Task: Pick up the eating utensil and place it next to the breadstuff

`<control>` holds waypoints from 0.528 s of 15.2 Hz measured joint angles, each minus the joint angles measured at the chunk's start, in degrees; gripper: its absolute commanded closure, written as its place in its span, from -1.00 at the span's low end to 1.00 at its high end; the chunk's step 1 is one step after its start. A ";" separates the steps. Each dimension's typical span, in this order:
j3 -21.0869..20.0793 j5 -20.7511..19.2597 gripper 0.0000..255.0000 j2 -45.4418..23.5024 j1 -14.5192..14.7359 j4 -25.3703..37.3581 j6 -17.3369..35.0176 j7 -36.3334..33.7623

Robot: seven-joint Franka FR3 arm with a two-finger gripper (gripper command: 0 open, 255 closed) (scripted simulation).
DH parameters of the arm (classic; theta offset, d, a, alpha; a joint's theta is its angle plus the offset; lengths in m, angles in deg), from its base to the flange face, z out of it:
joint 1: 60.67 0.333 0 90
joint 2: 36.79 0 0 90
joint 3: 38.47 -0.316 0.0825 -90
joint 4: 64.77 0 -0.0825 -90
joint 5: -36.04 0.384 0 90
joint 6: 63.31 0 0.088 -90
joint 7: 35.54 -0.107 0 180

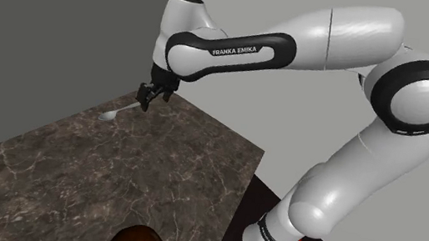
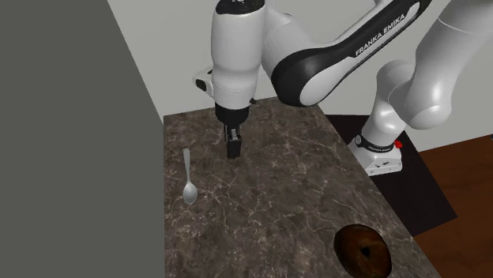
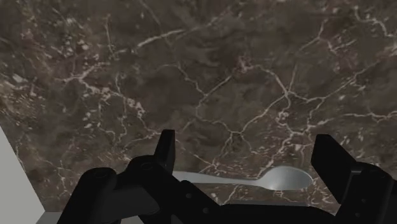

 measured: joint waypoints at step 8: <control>-1.57 -6.55 -1.00 -17.05 2.97 14.30 3.38 -5.73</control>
